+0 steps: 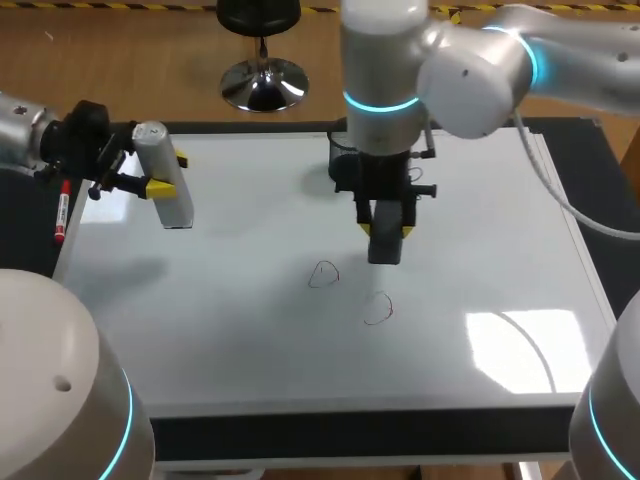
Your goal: Pick up the inspection probe, press it on each red-marked spot on the whiteboard one by one, put down the probe, pick up the eraser, and wipe off all the red marks.
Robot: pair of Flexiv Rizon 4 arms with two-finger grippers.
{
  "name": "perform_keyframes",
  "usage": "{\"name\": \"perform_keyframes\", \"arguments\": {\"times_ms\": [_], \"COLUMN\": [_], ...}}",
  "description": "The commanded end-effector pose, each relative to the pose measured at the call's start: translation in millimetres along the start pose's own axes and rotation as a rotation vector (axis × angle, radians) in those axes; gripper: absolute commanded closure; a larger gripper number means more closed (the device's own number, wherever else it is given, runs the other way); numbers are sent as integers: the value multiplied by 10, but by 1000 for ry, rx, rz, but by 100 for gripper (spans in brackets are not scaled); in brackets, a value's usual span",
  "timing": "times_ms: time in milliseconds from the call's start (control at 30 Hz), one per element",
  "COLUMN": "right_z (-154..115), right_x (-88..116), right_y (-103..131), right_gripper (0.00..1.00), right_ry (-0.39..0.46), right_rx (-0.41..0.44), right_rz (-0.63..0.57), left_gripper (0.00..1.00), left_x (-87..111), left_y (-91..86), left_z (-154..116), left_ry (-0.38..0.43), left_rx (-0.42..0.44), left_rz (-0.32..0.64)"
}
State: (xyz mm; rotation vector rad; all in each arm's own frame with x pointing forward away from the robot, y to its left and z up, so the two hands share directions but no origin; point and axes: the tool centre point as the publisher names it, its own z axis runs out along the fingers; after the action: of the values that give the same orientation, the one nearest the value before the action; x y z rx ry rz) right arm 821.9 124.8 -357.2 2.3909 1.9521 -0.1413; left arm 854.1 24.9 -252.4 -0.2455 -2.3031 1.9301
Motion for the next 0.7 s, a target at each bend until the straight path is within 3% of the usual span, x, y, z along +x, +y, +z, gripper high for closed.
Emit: {"name": "perform_keyframes", "arguments": {"times_ms": [33, 367, 700], "right_z": [21, 37, 30], "right_x": [217, 615, 1006], "right_y": [29, 51, -96], "right_gripper": [100, 100, 100], "right_ry": [-50, -33, -25], "right_rx": [-13, -51, -92], "right_rz": [-5, 0, 10], "left_gripper": [100, 100, 100], "left_x": [-5, -5, -5], "left_y": [-8, -8, -8], "left_z": [-8, -8, -8], "left_ry": [2, 2, 2], "left_rx": [0, 0, 0], "left_rz": [1, 1, 1]}}
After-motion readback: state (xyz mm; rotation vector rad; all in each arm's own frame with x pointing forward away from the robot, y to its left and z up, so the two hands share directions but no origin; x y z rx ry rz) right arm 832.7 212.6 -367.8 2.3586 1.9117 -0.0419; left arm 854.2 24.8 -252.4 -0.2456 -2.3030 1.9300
